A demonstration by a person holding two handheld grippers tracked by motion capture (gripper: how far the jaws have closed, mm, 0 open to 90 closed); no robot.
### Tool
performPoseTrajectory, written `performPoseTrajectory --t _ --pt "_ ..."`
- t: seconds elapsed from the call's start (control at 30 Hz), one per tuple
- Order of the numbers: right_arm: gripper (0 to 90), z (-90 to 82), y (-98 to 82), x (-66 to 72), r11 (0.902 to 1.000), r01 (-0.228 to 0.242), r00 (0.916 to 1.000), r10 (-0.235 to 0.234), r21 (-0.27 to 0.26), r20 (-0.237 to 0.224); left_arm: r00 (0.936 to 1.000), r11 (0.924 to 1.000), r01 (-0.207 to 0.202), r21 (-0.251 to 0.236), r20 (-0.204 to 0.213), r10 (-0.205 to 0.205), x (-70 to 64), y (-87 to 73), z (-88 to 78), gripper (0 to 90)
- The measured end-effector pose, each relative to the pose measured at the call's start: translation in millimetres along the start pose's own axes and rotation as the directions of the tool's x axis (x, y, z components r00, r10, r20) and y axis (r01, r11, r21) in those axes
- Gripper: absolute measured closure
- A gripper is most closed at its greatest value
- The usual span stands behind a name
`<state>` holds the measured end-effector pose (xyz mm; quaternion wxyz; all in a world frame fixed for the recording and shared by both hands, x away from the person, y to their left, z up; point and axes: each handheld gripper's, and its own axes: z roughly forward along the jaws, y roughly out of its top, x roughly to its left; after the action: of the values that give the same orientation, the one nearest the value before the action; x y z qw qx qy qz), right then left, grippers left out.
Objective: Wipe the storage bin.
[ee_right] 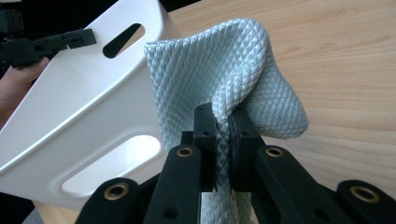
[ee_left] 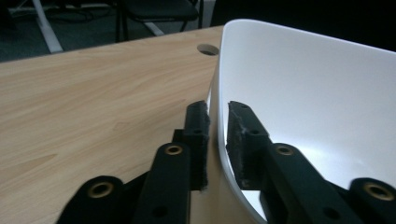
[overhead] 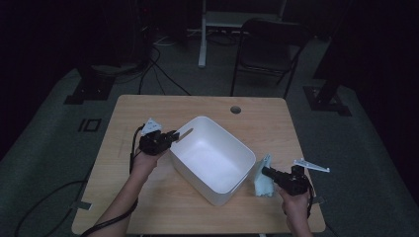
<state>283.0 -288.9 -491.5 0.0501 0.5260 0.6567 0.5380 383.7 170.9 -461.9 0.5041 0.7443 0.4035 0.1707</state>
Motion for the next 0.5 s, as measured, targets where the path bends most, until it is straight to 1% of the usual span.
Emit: performPoseTrajectory --t 0.03,0.07,0.1,0.13,0.17,0.23,0.27,0.3,0.4,0.47,0.5 --pt "83.8 -0.1 -0.2 -0.6 1.0 -0.003 1.0 0.003 0.0 0.001 0.9999 1.0 0.002 0.001 -0.013 -0.002 -1.3 0.7 0.4 84.5" --pt "83.8 -0.3 -0.2 -0.7 1.0 -0.002 1.0 0.002 0.0 0.001 0.9996 0.9999 -0.013 0.008 -0.024 0.013 -2.2 1.5 0.2 85.5" --pt "83.8 -0.4 -0.1 -0.8 1.0 -0.001 1.0 0.001 0.0 0.001 0.9987 0.9997 -0.024 0.011 -0.045 0.024 -4.2 1.7 -0.3 86.3" --pt "83.8 -0.4 0.1 -0.9 1.0 0.0 1.0 0.0 0.001 0.001 0.9975 0.9996 -0.026 0.015 -0.066 0.026 -6.2 1.5 -1.2 86.8" --pt "83.8 -0.3 0.1 -1.2 1.0 -0.001 1.0 0.001 0.0 0.002 0.9965 0.9996 -0.021 0.016 -0.081 0.023 -7.2 1.1 -2.7 86.9" --pt "83.8 0.1 -0.1 -1.9 1.0 -0.001 1.0 0.001 0.003 0.004 0.9923 0.9998 -0.011 0.019 -0.123 0.013 -8.8 -0.7 -7.6 87.2" --pt "83.8 0.6 -0.3 -2.4 1.0 0.001 1.0 -0.001 0.003 0.005 0.9901 0.9999 0.004 0.015 -0.141 -0.001 -8.9 -2.3 -10.8 87.3" --pt "83.8 1.1 -0.6 -2.8 1.0 -0.003 1.0 0.002 0.005 0.004 0.9865 0.9999 0.007 0.015 -0.164 -0.005 -9.8 -4.0 -14.3 87.4" --pt "83.8 2.6 -1.0 -3.3 0.9999 -0.003 1.0 0.003 0.011 0.005 0.9807 0.9997 0.025 0.006 -0.194 -0.023 -11.2 -9.2 -23.5 87.3" --pt "83.8 4.0 -0.9 -3.0 0.9999 -0.002 1.0 0.002 0.012 0.003 0.9798 0.9997 0.026 0.0 -0.198 -0.025 -12.0 -12.0 -27.4 87.2" --pt "83.8 4.5 -0.9 -2.7 0.9999 -0.002 1.0 0.002 0.013 0.003 0.9786 0.9994 0.033 0.001 -0.203 -0.032 -12.3 -12.5 -28.9 87.1"
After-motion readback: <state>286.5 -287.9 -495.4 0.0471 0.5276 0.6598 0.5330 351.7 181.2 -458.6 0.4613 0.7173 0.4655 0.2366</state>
